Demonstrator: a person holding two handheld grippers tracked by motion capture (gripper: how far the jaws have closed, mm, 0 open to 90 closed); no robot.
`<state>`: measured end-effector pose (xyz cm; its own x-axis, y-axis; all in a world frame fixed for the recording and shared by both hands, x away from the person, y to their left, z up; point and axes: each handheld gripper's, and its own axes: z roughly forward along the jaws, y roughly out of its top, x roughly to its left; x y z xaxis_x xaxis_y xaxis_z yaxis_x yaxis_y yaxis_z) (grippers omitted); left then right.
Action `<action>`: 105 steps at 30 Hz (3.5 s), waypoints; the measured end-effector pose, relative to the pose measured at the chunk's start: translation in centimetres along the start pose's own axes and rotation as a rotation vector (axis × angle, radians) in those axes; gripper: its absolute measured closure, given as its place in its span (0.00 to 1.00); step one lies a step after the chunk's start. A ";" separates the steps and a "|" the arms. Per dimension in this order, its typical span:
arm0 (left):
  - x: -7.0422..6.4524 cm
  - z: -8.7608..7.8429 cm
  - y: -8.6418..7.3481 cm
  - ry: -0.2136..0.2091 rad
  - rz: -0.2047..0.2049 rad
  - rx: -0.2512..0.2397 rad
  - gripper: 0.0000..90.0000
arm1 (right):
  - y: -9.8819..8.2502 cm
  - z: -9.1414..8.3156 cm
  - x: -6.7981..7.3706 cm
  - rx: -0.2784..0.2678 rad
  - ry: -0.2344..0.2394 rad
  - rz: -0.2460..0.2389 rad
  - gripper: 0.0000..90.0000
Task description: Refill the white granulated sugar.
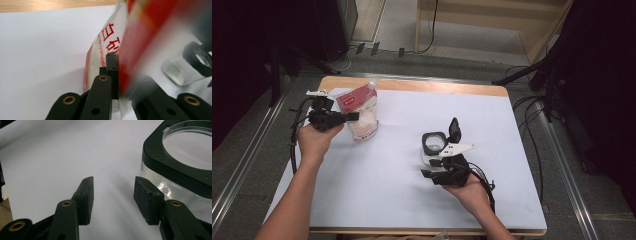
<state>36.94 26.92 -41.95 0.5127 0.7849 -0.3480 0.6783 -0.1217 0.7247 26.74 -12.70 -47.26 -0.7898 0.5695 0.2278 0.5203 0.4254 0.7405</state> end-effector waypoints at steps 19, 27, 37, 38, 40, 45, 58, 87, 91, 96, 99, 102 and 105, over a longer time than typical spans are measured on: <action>-2.8 -1.9 1.5 -0.070 0.057 0.039 1.00 | 0.1 0.3 0.4 -0.011 -0.007 -0.026 0.57; -4.4 -2.9 1.9 -0.091 0.093 0.044 1.00 | 0.3 0.6 0.7 -0.027 0.002 -0.030 0.56; -6.2 -3.3 2.2 -0.143 0.122 0.061 1.00 | 0.6 1.3 1.5 -0.047 0.029 -0.050 0.58; -6.3 -3.4 2.2 -0.145 0.129 0.068 1.00 | 0.6 1.4 1.7 -0.046 0.031 -0.049 0.58; -6.7 -3.6 2.2 -0.155 0.134 0.068 1.00 | 0.6 1.8 2.0 -0.045 0.039 -0.052 0.58; -7.7 -4.2 2.2 -0.174 0.145 0.059 1.00 | 0.9 2.9 2.7 -0.027 0.054 -0.045 0.59; -9.8 -4.0 1.9 -0.218 0.170 0.097 1.00 | 1.6 5.6 3.7 -0.013 0.072 -0.069 0.62; -13.0 -4.2 1.5 -0.355 0.165 0.132 1.00 | 2.2 8.3 2.6 -0.092 -0.025 0.018 0.67; -13.4 -4.5 1.5 -0.383 0.156 0.134 1.00 | 2.1 8.2 2.8 -0.125 -0.040 0.010 0.67; -13.9 -4.7 1.5 -0.398 0.152 0.138 1.00 | 1.9 8.2 3.0 -0.166 -0.033 0.006 0.69; -13.7 -4.3 1.4 -0.400 0.132 0.145 1.00 | 1.6 8.1 3.7 -0.193 -0.024 -0.023 0.70; -13.3 -3.9 1.3 -0.389 0.116 0.139 1.00 | 1.6 7.9 4.6 -0.223 -0.025 -0.077 0.74; -13.0 -3.9 1.3 -0.395 0.100 0.135 1.00 | 1.6 7.7 5.2 -0.226 -0.045 -0.120 0.74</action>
<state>29.12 18.94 -34.15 0.7236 0.4757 -0.5002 0.6646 -0.2843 0.6910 25.94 -3.63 -49.82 -0.8236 0.5572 0.1056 0.3344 0.3268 0.8840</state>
